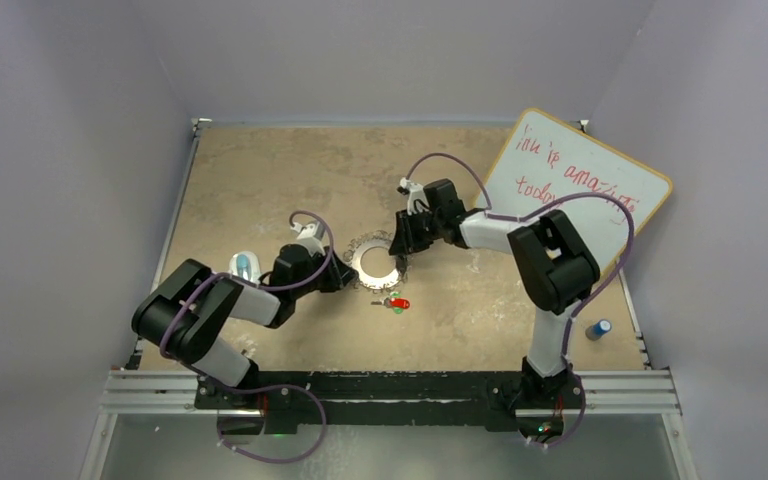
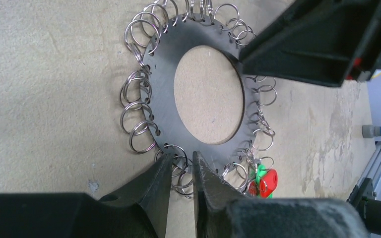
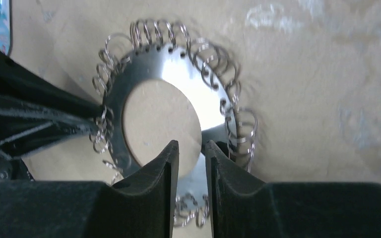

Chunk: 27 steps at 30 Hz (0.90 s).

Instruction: Put the keys on the keyring

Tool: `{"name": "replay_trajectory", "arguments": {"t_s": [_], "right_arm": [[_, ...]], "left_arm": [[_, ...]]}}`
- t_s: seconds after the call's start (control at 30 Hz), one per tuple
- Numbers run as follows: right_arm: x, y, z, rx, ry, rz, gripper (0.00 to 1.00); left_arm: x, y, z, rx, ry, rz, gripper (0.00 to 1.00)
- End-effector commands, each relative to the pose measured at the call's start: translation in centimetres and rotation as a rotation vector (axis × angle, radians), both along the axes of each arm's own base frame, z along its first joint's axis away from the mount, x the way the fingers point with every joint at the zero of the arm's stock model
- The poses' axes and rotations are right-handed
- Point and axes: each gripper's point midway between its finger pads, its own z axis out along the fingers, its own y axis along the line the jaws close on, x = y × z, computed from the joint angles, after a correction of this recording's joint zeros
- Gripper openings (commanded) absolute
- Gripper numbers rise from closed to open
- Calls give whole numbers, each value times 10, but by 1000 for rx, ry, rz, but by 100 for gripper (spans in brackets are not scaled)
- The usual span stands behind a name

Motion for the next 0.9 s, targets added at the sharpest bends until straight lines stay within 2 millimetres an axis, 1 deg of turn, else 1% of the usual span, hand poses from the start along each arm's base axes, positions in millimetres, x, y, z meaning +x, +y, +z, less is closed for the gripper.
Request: {"name": "replay_trajectory", "arguments": {"t_s": [0.0,0.1,0.23,0.3,0.37,0.47,0.53,0.67,0.77,0.87], "right_arm": [[15,17,3,24,-8,40,29],[28,18,14,4,-53,36,32],[38,5,33,-56,-153,6,41],[36,-1,40,-75,-182,-4,46],[26,-7,45,-77,-192,-1,49],[11,-12,40,-75,-165,0,49],[-4,-14,31,-56,-103,6,48],[-17,-18,12,-52,-35,-16,47],[-19,-20,2,-49,1,-40,44],[-14,-21,-4,-56,20,-58,39]], "left_arm": [[-1,-11,9,-38,-30,-31,19],[1,-7,10,-16,-41,-14,22],[5,2,15,27,-61,21,31],[7,6,21,42,-81,39,34],[7,8,26,45,-98,43,35],[7,5,34,47,-120,25,35],[6,-4,41,53,-142,-8,35],[0,-25,50,84,-185,-80,35],[-4,-41,54,107,-214,-139,35],[-9,-55,58,107,-237,-192,34]]}}
